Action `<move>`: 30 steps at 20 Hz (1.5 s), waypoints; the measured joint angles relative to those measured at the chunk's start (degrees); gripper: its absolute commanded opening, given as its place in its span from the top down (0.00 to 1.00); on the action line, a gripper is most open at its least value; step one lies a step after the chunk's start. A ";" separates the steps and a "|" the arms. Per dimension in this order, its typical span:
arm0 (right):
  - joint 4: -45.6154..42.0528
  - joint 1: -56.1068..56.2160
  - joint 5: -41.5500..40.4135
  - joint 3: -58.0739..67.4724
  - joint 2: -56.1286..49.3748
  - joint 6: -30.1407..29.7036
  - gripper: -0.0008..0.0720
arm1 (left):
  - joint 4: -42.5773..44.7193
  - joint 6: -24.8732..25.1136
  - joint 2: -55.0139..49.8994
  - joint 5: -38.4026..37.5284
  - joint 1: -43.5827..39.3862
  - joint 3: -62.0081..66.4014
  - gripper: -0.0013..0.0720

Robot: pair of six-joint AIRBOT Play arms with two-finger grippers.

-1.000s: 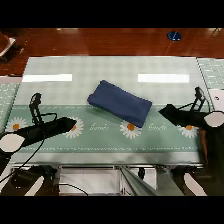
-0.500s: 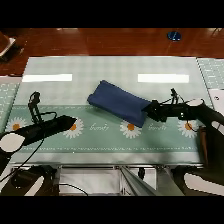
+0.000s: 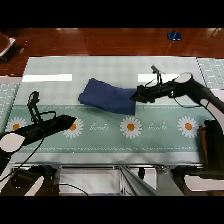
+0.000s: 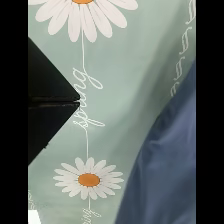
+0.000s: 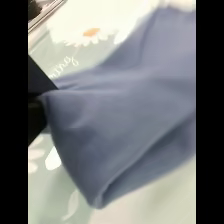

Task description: Fold the shirts.

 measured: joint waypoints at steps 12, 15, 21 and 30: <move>-24.28 -21.92 23.32 35.95 10.99 20.37 0.97 | 0.02 0.00 0.00 0.13 0.00 -0.02 0.96; -26.16 -32.09 29.40 39.32 13.62 23.37 0.97 | 0.00 0.00 0.00 0.13 0.00 0.00 0.96; -31.71 -53.02 39.39 38.58 19.43 25.97 0.97 | 0.00 0.00 0.00 0.13 0.00 -0.02 0.96; -52.98 -74.07 41.40 14.58 37.90 25.70 0.77 | 0.00 0.00 0.00 1.68 0.00 -0.02 0.96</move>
